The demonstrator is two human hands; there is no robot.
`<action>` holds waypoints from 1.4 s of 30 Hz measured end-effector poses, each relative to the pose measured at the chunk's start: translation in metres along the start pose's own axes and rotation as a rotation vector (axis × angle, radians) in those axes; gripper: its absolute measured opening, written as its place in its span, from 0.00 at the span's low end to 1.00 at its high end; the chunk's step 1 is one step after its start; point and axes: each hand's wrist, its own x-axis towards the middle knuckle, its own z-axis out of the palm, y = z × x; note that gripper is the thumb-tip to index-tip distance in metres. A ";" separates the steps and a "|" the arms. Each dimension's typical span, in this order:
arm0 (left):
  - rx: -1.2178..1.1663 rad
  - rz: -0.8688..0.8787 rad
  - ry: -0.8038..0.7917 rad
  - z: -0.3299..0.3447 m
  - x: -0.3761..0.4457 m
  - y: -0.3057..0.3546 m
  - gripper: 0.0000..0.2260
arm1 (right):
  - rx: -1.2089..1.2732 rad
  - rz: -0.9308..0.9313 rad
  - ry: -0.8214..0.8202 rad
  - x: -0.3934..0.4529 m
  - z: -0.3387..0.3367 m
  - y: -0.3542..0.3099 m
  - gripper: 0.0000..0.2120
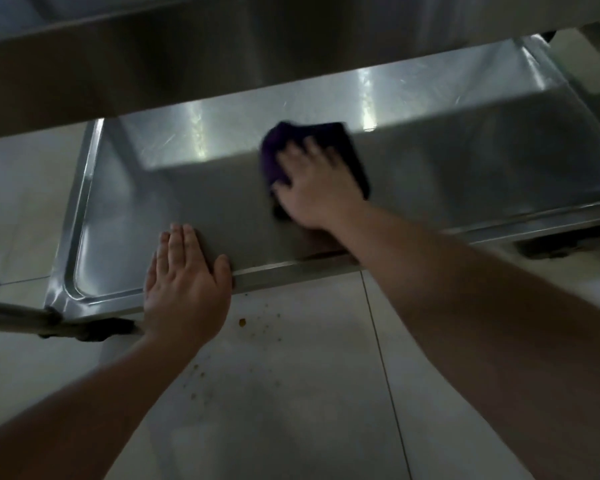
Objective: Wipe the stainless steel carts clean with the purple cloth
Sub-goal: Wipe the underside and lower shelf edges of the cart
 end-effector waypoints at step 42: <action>-0.050 0.009 -0.143 -0.030 0.019 -0.115 0.32 | 0.110 0.377 0.087 0.057 0.018 -0.093 0.32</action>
